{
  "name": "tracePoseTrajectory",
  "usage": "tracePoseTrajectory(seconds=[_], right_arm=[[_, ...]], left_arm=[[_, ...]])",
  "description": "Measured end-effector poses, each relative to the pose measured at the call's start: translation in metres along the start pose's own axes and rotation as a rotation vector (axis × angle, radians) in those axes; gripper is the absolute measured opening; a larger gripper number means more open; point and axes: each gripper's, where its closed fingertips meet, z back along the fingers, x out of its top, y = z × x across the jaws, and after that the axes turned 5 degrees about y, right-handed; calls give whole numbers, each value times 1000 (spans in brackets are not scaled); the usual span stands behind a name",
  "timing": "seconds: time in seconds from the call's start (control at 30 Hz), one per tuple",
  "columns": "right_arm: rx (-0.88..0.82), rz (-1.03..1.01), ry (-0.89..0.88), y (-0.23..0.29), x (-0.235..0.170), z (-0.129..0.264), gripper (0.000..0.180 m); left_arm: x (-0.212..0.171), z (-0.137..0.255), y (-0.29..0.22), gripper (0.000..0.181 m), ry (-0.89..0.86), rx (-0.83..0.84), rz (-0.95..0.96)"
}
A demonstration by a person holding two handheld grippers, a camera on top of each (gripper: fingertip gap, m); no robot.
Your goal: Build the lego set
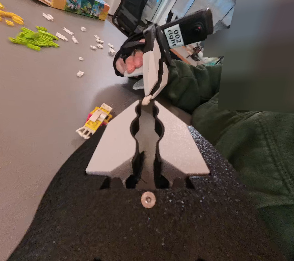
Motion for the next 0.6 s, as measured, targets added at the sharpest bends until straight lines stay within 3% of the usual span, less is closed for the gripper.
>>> tracePoseTrajectory(seconds=[0.27, 0.33, 0.4, 0.5, 0.6], right_arm=[[4, -33, -3, -1, -1, -1, 1], [6, -150, 27, -8, -10, -1, 6], [16, -320, 102, -16, -30, -3, 28], [116, -533, 250, -8, -60, -10, 45], [118, -557, 328, -3, -69, -13, 42]], left_arm=[[1, 3, 1, 6, -25, -44, 18], [2, 6, 11, 6, -15, 58, -66], [0, 11, 26, 6, 40, 215, -219], [-8, 17, 44, 6, 165, 412, -460], [-14, 17, 50, 6, 236, 463, -596]])
